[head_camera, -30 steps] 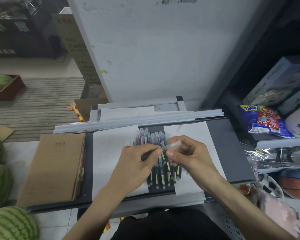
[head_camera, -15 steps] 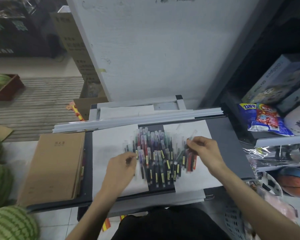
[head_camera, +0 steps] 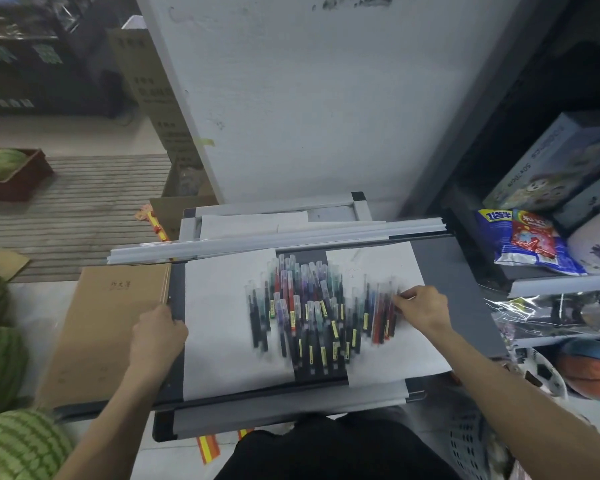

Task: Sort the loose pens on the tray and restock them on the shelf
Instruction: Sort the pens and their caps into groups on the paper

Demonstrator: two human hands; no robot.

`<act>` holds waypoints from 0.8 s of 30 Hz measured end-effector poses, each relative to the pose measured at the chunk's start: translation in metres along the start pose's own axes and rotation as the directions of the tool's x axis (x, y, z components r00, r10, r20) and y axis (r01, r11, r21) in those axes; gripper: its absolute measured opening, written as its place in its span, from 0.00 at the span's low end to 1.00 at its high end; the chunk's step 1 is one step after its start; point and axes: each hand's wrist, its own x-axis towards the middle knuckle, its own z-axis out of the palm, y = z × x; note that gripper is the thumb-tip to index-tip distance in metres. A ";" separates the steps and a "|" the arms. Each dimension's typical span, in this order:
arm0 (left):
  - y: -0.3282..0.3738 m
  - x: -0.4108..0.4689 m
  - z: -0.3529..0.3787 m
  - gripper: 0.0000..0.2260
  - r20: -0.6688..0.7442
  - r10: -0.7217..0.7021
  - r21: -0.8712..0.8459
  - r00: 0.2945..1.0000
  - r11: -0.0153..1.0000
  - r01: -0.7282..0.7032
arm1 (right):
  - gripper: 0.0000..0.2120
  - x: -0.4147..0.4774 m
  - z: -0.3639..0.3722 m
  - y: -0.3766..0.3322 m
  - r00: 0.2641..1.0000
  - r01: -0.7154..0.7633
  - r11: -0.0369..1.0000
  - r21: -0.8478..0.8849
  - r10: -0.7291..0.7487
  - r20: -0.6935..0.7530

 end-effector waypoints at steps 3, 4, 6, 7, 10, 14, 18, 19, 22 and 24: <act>0.000 -0.003 0.002 0.03 -0.024 0.001 -0.012 1.000 1.000 -0.001 | 0.12 0.000 0.006 0.000 1.000 -0.010 1.000 -0.016 0.010 0.012; 0.000 -0.003 0.003 0.05 -0.036 -0.002 -0.018 0.999 1.000 0.001 | 0.13 0.001 0.008 0.001 1.000 -0.009 1.000 -0.025 0.010 0.011; 0.000 -0.003 0.004 0.08 -0.050 -0.007 -0.014 0.999 1.000 0.007 | 0.13 0.003 0.009 0.003 1.000 -0.005 0.999 -0.048 0.005 0.005; 0.000 -0.005 0.004 0.06 -0.048 -0.002 0.000 0.999 1.000 0.002 | 0.14 0.003 0.008 0.003 1.000 -0.003 0.998 -0.058 0.003 0.000; 0.003 -0.006 0.002 0.04 -0.019 0.006 0.038 1.000 0.999 -0.005 | 0.14 0.006 0.003 0.002 1.000 -0.004 0.996 -0.086 0.002 -0.027; 0.000 -0.001 0.005 0.11 -0.014 -0.018 0.035 1.000 0.999 0.019 | 0.10 0.015 -0.002 -0.008 0.997 0.018 0.983 -0.185 -0.032 -0.071; -0.006 0.007 0.011 0.19 -0.013 -0.009 0.046 1.000 0.999 0.010 | 0.12 0.032 0.001 -0.035 0.976 0.202 0.943 -0.263 -0.218 -0.032; -0.007 0.008 0.013 0.20 -0.023 0.002 0.052 1.000 0.999 -0.001 | 0.12 0.036 0.003 -0.044 0.961 0.264 0.924 -0.276 -0.276 -0.003; -0.006 0.006 0.012 0.24 -0.039 0.017 0.050 0.999 0.999 -0.015 | 0.16 0.046 0.009 -0.069 0.895 0.440 0.823 -0.360 -0.433 0.106; -0.002 0.002 0.008 0.25 -0.035 -0.001 0.035 0.999 0.999 0.002 | 0.22 0.052 0.014 -0.083 0.864 0.497 0.746 -0.444 -0.473 0.173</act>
